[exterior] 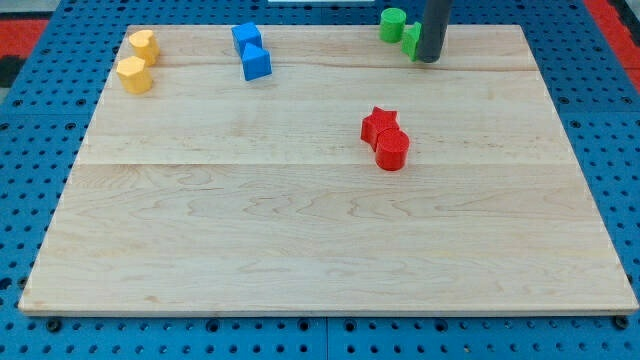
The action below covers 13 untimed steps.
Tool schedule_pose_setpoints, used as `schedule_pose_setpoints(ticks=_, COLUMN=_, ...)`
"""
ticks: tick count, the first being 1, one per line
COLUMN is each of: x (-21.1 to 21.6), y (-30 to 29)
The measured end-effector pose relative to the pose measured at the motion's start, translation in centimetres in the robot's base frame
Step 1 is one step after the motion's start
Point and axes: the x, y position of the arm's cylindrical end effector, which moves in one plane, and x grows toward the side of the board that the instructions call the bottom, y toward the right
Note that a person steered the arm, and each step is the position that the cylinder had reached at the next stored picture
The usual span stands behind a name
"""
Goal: Move the arm away from the green star
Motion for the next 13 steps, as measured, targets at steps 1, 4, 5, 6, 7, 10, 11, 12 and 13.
schedule_pose_setpoints(ticks=1, x=0.0, y=0.1)
schedule_pose_setpoints(ticks=4, x=1.2, y=-4.5)
schedule_pose_setpoints(ticks=5, x=1.2, y=-4.7)
schedule_pose_setpoints(ticks=6, x=1.6, y=-4.8)
schedule_pose_setpoints(ticks=7, x=2.4, y=-4.5)
schedule_pose_setpoints(ticks=10, x=2.4, y=-5.0)
schedule_pose_setpoints(ticks=11, x=4.3, y=-9.6)
schedule_pose_setpoints(ticks=12, x=8.6, y=-17.8)
schedule_pose_setpoints(ticks=13, x=6.4, y=-25.2)
